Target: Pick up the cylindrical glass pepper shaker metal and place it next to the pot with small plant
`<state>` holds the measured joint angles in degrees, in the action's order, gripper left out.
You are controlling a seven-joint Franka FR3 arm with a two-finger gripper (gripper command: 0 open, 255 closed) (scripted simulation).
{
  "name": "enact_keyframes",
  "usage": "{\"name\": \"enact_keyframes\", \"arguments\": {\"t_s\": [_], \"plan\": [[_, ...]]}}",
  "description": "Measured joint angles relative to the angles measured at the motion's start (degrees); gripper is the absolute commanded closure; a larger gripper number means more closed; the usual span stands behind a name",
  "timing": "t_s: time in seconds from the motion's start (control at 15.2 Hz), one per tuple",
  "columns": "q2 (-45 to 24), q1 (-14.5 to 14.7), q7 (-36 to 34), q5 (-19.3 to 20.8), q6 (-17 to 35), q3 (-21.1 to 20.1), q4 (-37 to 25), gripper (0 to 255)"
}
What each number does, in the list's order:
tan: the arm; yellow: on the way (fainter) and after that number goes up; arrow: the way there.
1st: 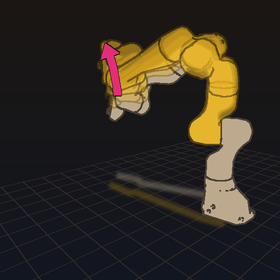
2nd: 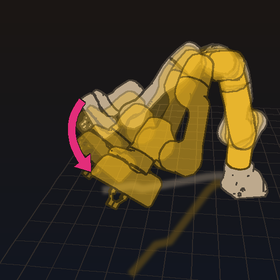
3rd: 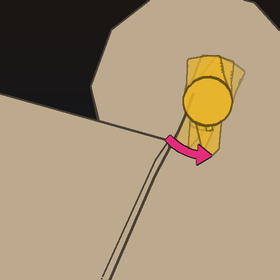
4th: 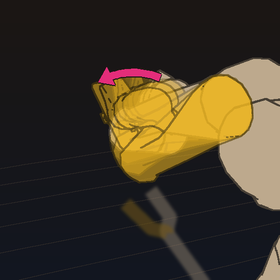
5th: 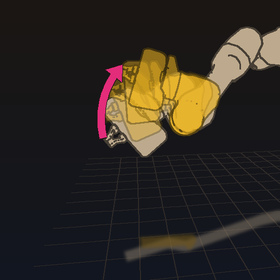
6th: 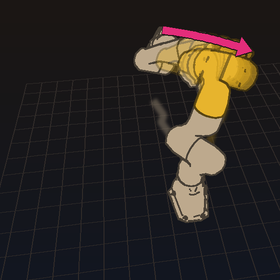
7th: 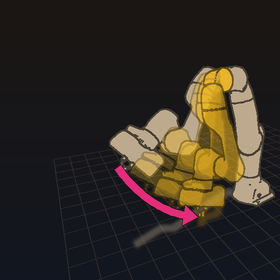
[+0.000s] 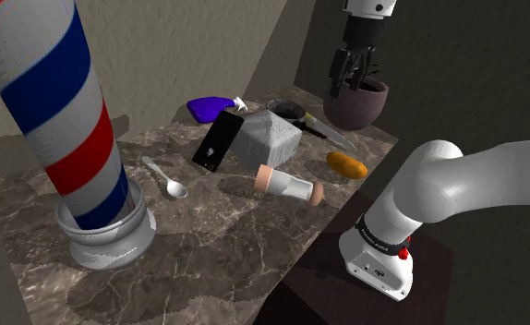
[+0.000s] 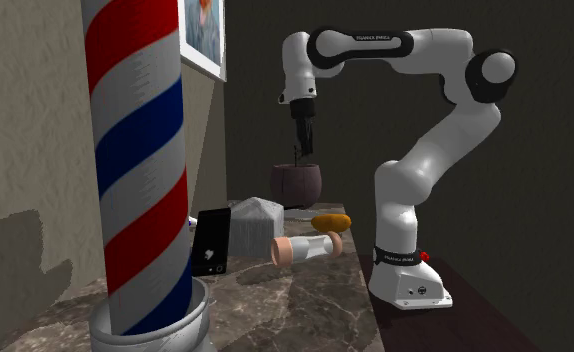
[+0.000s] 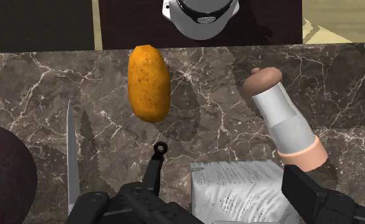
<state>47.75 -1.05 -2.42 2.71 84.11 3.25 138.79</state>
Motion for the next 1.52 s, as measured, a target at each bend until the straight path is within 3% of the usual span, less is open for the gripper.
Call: {"name": "enact_keyframes", "arguments": {"t_s": [0.26, 0.86, 1.32, 1.52], "plan": [[-0.18, 1.82, 0.28, -0.47, 3.66, -2.01, 2.81, 0], [-0.7, 10.23, 0.59, -2.63, 18.71, -11.35, 14.61, 0], [-7.51, 16.45, -0.63, -3.4, 33.66, -19.76, 21.01, 0], [-10.08, 17.01, -0.89, -2.99, 37.84, -21.34, 22.22, 0]]}}
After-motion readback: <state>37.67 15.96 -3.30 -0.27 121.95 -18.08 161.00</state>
